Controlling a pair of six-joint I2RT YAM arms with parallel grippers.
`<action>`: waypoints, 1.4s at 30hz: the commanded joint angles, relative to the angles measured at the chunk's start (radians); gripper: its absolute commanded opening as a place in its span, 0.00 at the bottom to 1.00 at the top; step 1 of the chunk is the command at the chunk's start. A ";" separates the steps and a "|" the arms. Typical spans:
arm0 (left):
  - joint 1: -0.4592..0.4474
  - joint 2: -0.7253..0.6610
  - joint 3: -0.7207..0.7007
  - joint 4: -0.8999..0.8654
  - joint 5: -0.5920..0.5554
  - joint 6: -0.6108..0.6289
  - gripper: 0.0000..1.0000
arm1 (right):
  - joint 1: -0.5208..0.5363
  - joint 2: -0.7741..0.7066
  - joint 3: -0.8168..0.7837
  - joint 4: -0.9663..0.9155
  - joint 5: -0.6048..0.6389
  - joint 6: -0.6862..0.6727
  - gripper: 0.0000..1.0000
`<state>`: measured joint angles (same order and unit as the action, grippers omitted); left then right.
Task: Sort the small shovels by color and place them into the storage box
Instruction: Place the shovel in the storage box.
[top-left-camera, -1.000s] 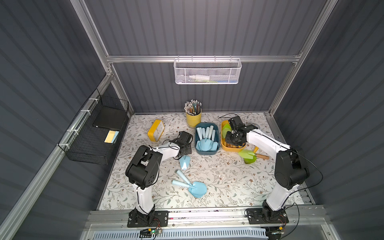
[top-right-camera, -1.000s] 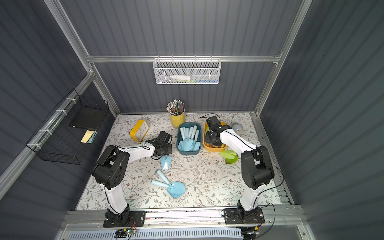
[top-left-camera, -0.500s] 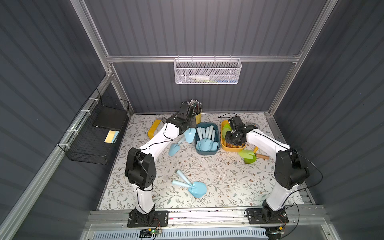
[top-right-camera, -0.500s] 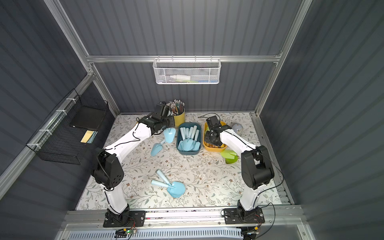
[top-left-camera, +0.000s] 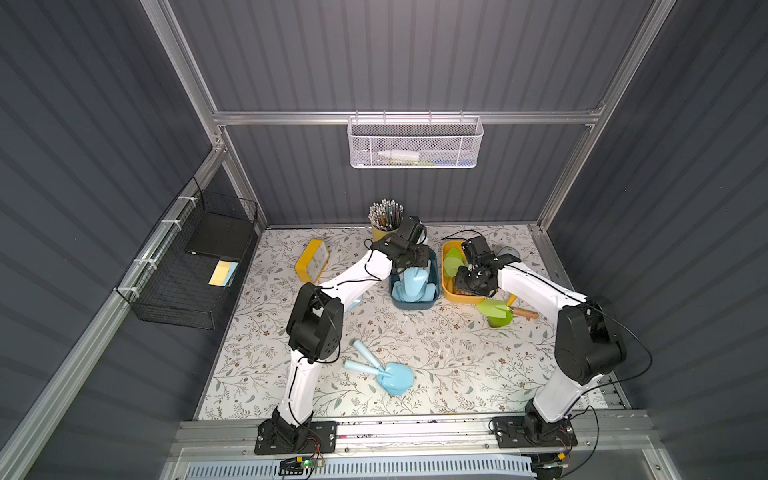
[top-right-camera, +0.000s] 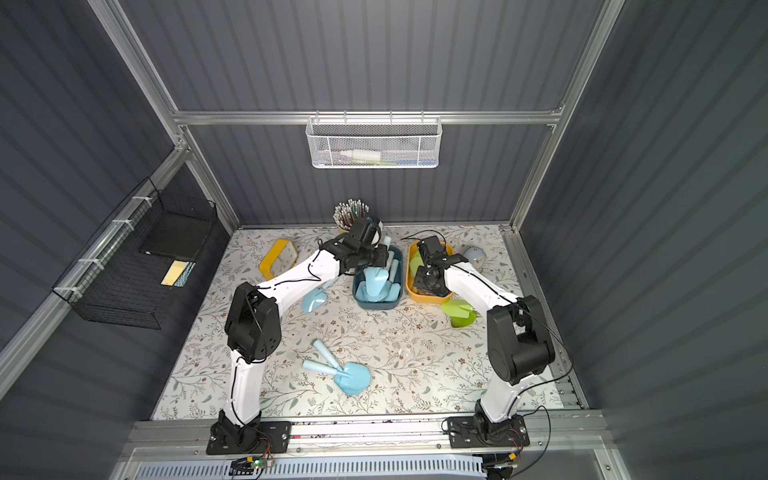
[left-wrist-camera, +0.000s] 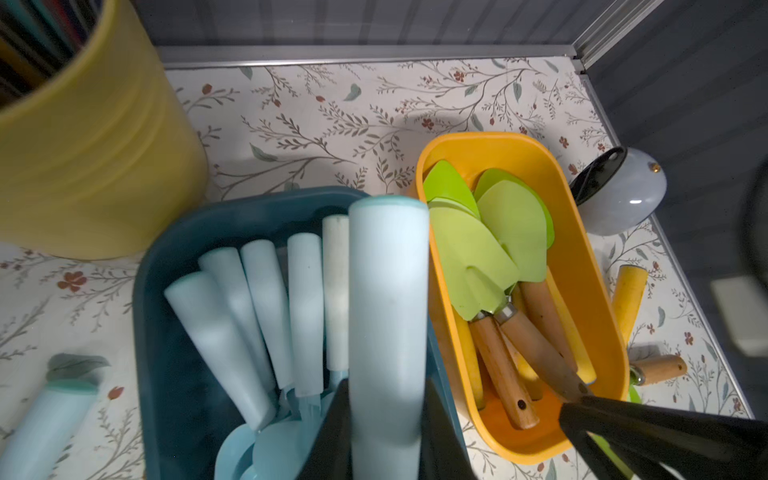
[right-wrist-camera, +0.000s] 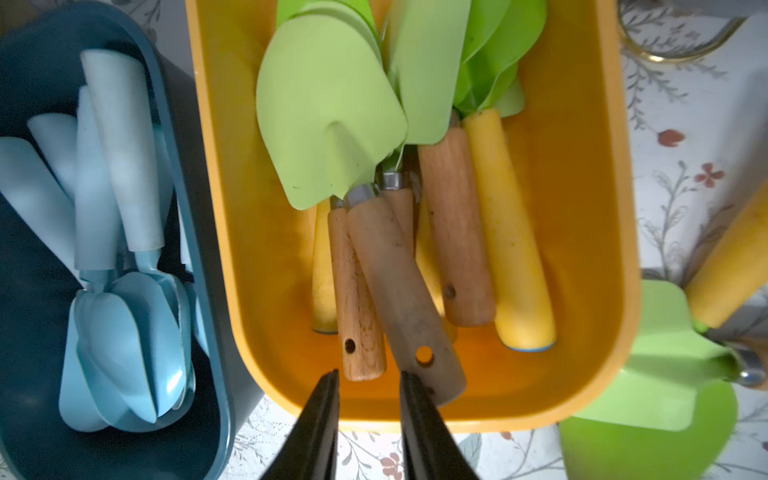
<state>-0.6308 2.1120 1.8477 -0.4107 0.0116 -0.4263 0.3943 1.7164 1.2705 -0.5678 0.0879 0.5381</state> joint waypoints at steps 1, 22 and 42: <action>0.014 -0.011 -0.030 0.056 -0.005 -0.005 0.00 | -0.009 -0.028 -0.022 -0.006 0.019 -0.002 0.30; 0.017 0.035 -0.118 0.104 -0.070 -0.065 0.57 | -0.179 -0.177 -0.125 -0.036 0.041 0.061 0.39; 0.017 -0.006 -0.138 0.102 -0.081 -0.075 0.58 | -0.582 -0.272 -0.392 0.056 -0.193 0.251 0.57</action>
<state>-0.6170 2.1365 1.7256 -0.3046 -0.0578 -0.4885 -0.1642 1.4441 0.8875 -0.5480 -0.0734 0.7536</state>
